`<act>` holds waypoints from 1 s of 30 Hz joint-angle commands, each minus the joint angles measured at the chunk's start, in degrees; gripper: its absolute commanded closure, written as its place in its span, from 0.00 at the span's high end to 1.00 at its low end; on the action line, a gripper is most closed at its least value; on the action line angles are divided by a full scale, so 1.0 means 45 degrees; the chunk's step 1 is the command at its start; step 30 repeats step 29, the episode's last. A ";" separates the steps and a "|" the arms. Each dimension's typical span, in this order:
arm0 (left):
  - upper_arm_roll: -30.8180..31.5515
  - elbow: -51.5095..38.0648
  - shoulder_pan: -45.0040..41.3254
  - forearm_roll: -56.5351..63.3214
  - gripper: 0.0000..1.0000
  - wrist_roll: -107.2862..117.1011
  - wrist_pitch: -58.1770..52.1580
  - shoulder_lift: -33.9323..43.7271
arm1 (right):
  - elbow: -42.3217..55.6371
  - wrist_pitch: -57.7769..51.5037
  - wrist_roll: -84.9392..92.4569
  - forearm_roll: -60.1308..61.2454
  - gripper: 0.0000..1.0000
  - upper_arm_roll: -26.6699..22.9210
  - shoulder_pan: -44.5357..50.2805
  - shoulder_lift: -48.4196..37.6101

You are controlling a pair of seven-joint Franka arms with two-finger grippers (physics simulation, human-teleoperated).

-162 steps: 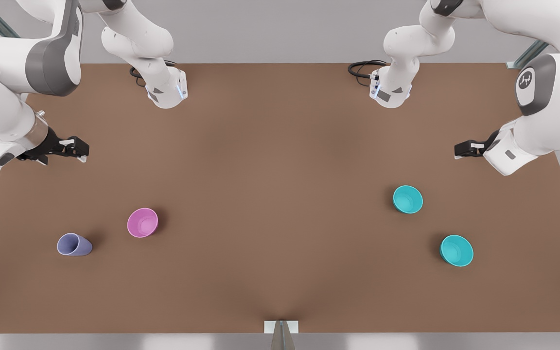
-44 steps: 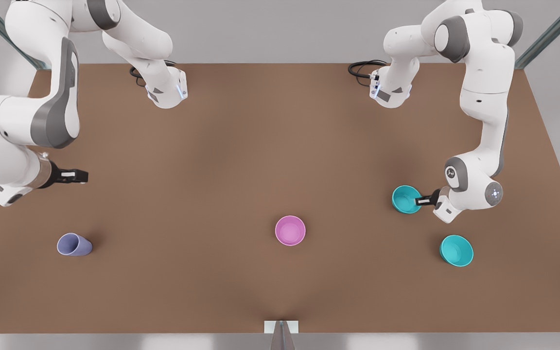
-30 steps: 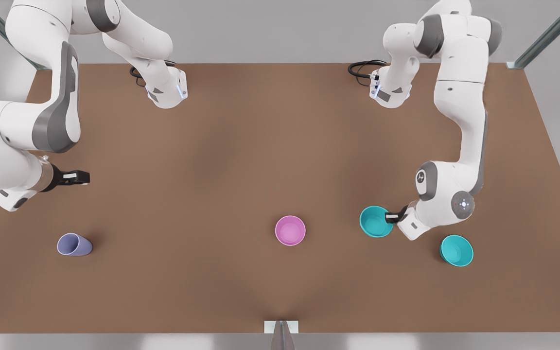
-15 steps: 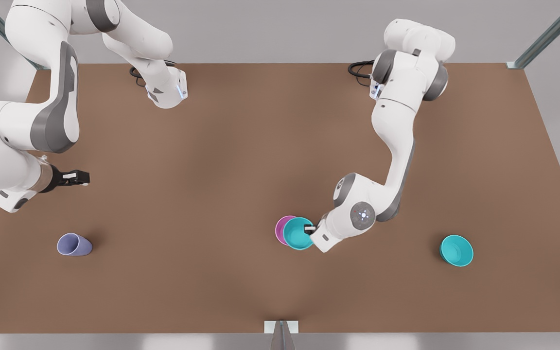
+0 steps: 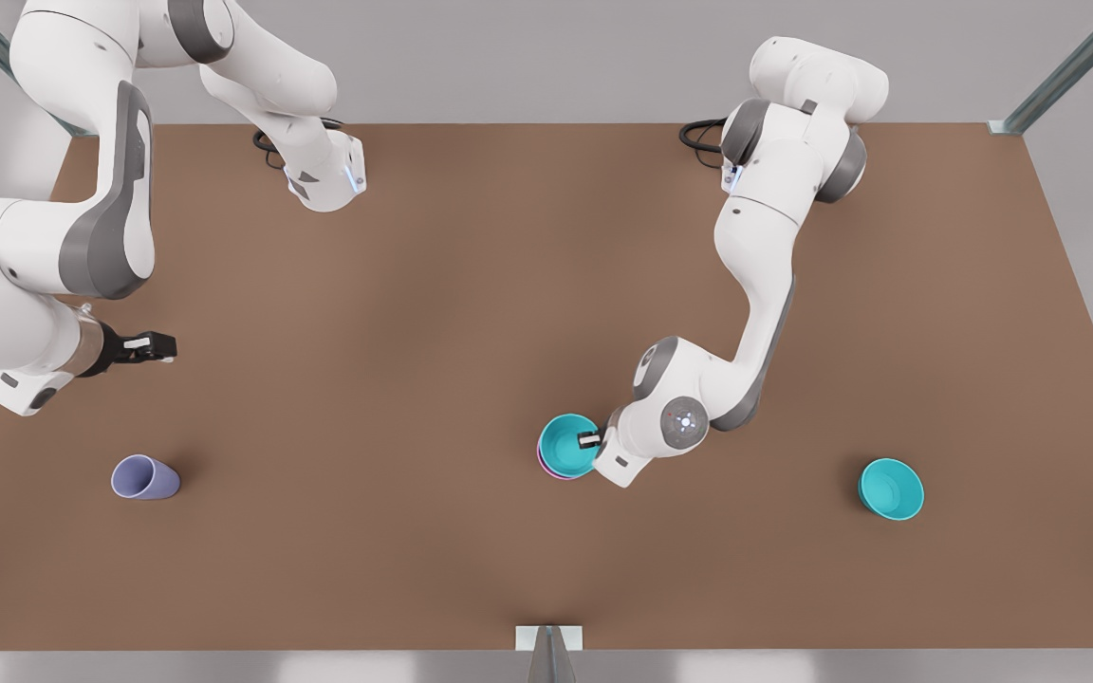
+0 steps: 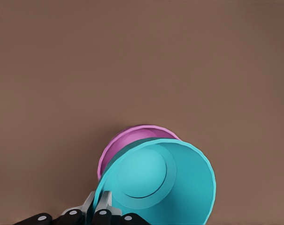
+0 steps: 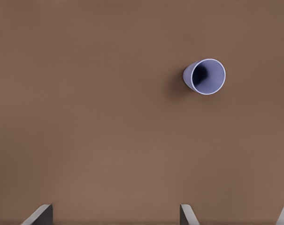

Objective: Stack the blue bowl on the pink bowl

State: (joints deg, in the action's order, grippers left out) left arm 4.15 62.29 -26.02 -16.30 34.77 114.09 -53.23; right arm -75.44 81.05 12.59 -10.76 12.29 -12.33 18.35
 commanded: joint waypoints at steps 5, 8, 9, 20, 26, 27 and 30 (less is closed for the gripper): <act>0.0094 0.0005 0.0000 -0.0010 0.21 0.2391 0.0213 -0.0027 | 0.0006 0.0015 0.0131 0.0008 1.00 0.0003 -0.0034 -0.0016; 0.0094 0.0005 0.0000 -0.0010 0.21 0.2391 0.0232 -0.0086 | 0.0006 0.0074 0.0131 0.0008 1.00 0.0003 -0.0093 -0.0016; 0.0094 0.0005 0.0000 -0.0010 0.21 0.2391 0.0252 -0.0105 | 0.0006 0.0074 0.0131 0.0009 1.00 0.0003 -0.0093 -0.0016; -0.7346 -0.0092 0.0528 0.0458 1.00 -0.7293 -0.9865 0.5519 | 0.0006 0.0093 0.0131 0.0028 1.00 0.0003 -0.0171 -0.0016; -0.1332 0.2369 0.4199 0.4033 1.00 -0.7746 -0.8400 0.9094 | 0.0006 0.0074 0.0131 0.0047 1.00 0.0003 -0.0190 -0.0016; -0.1332 0.2369 0.4199 0.4013 1.00 -0.7765 -0.8674 0.9094 | 0.0006 0.0093 0.0131 0.0145 1.00 0.0003 -0.0190 -0.0016; -0.1332 0.2369 0.4199 0.3994 1.00 -0.7765 -0.8771 0.9035 | 0.0006 0.0093 0.0131 0.0145 1.00 0.0003 -0.0190 -0.0016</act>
